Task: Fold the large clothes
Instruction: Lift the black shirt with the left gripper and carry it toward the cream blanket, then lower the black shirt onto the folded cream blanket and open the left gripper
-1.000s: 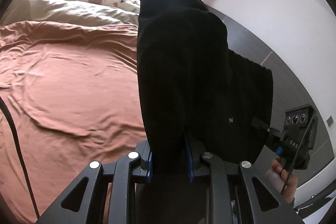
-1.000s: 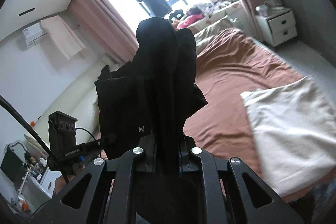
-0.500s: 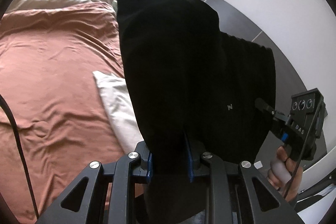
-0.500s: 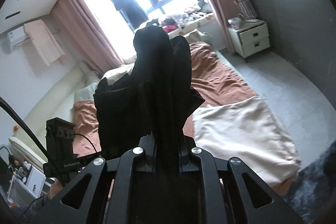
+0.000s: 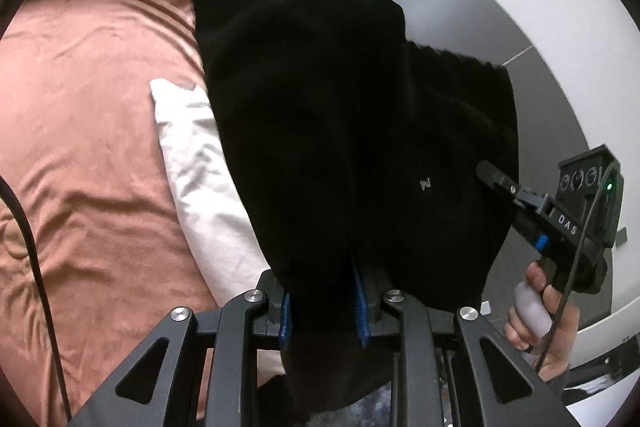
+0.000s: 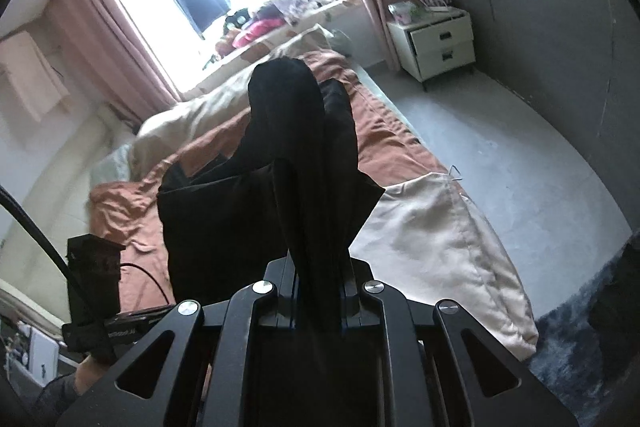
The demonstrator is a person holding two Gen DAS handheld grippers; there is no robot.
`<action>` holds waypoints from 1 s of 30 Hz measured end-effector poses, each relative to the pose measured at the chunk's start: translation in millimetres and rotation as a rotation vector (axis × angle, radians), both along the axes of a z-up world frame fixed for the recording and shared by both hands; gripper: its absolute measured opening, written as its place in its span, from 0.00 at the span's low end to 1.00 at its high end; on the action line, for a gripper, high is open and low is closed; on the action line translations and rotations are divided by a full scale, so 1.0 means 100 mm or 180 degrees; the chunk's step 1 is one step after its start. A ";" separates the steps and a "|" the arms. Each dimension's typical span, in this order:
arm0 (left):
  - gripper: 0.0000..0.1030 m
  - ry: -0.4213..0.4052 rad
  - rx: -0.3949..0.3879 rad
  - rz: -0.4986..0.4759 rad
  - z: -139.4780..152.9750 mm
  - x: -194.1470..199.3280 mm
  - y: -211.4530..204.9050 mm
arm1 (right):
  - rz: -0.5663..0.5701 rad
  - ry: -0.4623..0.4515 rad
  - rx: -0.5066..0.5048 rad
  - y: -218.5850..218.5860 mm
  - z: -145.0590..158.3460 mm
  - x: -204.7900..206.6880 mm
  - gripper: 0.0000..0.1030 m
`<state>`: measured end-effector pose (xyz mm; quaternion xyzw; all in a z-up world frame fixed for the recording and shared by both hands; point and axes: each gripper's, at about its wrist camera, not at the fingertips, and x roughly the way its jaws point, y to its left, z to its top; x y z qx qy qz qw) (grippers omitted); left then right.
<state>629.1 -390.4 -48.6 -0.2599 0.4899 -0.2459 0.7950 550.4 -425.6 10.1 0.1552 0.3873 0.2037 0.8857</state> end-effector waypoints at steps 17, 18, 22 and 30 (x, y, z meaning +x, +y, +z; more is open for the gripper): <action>0.44 0.0514 0.0136 -0.0264 -0.97 0.84 0.05 | -0.0924 0.0584 -0.0491 0.43 -0.36 0.77 0.55; 0.46 0.0487 0.0114 -0.0273 -0.97 0.85 0.08 | -0.0977 0.0549 -0.0476 0.42 -0.30 0.70 0.56; 0.59 0.0414 0.0158 -0.0173 -1.02 0.86 0.27 | -0.1146 0.0458 -0.0378 0.26 -0.14 0.10 0.56; 0.59 0.0353 0.0250 -0.0137 -0.99 0.88 0.42 | -0.1521 0.0439 0.0235 -0.18 -0.45 -1.14 0.56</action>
